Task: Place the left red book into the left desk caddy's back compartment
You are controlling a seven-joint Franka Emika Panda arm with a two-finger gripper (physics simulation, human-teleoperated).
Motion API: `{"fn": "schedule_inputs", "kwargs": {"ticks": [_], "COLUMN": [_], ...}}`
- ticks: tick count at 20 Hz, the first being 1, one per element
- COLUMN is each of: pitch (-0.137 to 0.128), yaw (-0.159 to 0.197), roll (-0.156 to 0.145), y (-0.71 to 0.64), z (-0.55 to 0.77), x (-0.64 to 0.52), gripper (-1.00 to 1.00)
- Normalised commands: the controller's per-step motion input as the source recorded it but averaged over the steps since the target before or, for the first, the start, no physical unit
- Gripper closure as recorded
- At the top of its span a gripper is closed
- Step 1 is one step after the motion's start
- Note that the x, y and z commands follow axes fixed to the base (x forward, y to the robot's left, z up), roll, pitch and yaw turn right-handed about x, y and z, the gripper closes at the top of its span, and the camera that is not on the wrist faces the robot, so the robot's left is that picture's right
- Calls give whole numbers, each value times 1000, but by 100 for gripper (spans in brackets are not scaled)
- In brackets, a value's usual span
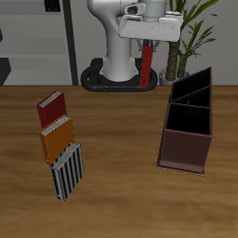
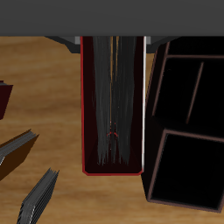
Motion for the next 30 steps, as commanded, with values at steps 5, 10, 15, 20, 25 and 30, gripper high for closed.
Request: {"fn": "schedule_inputs", "kwargs": {"ticks": [5, 10, 15, 20, 25, 30], "pitch": [-4, -19, -10, -5, 13, 12], "yaw": [1, 15, 3, -24, -23, -12], "roll": [19, 40, 16, 7, 17, 21], "y": [205, 285, 133, 200, 242, 220], "z": [-36, 5, 36, 65, 13, -2], "x": [-153, -175, -10, 161, 187, 176], "gripper": [100, 100, 100, 100, 100, 100]}}
